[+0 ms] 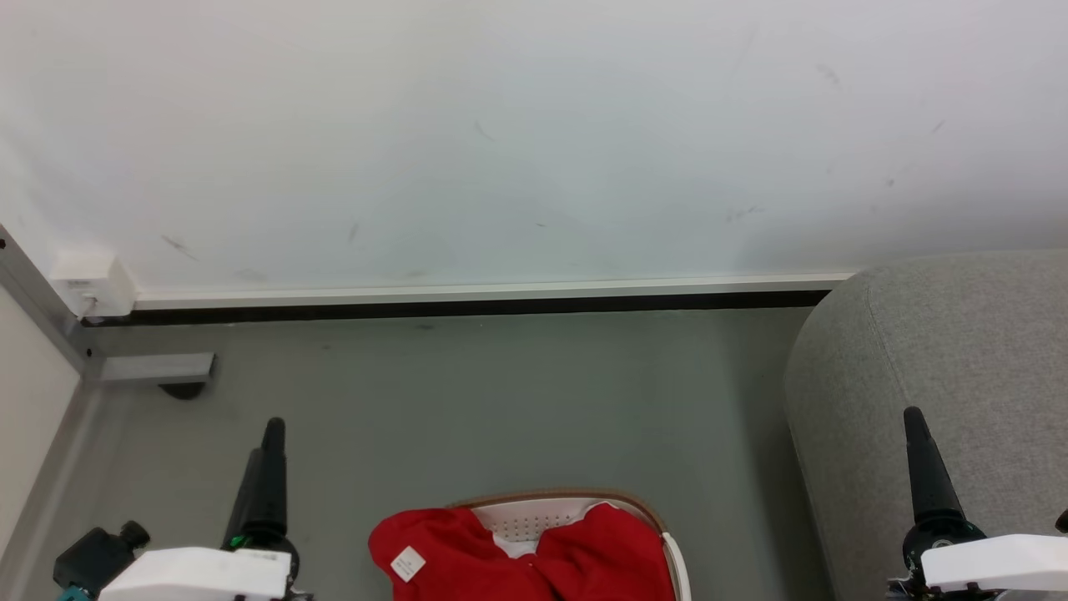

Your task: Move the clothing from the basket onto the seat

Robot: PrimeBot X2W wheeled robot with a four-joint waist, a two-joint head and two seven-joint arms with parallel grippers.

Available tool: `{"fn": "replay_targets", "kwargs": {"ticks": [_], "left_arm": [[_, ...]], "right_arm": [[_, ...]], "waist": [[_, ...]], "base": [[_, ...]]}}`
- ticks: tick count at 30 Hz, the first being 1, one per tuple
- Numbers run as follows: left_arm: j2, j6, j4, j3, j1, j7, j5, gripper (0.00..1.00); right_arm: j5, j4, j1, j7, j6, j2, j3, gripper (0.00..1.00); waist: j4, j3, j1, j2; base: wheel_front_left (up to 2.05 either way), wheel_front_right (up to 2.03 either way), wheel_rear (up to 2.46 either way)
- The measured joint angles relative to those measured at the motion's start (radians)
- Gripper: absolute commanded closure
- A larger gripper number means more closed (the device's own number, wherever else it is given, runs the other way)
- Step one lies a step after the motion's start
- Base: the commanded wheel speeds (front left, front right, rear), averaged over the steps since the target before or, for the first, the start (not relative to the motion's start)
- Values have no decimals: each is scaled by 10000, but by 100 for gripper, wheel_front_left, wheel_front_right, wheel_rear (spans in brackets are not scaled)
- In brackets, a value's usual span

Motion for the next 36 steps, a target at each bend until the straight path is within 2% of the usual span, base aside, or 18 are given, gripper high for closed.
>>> {"fn": "replay_targets", "kwargs": {"ticks": [8,16,27,36], "left_arm": [[2,362,-79,-303,47,-280,1885,0],[8,556,-105,-500,79,-527,3179,0],[15,688,-196,-690,85,-857,4652,0],[27,763,-215,-821,88,-1076,5666,0]], "right_arm": [[-1406,52,-92,-268,0,-6,244,0],[-2930,144,-151,-545,0,-31,449,0],[-4794,253,-168,-840,0,-165,713,0],[-5848,341,-188,-1085,0,-132,909,0]], "waist": [[-63,-3,0,0],[-76,-54,0,0],[-45,-65,0,0],[-52,-43,0,0]], "base": [[0,0,0],[0,0,0],[0,0,0],[0,0,0]]}}
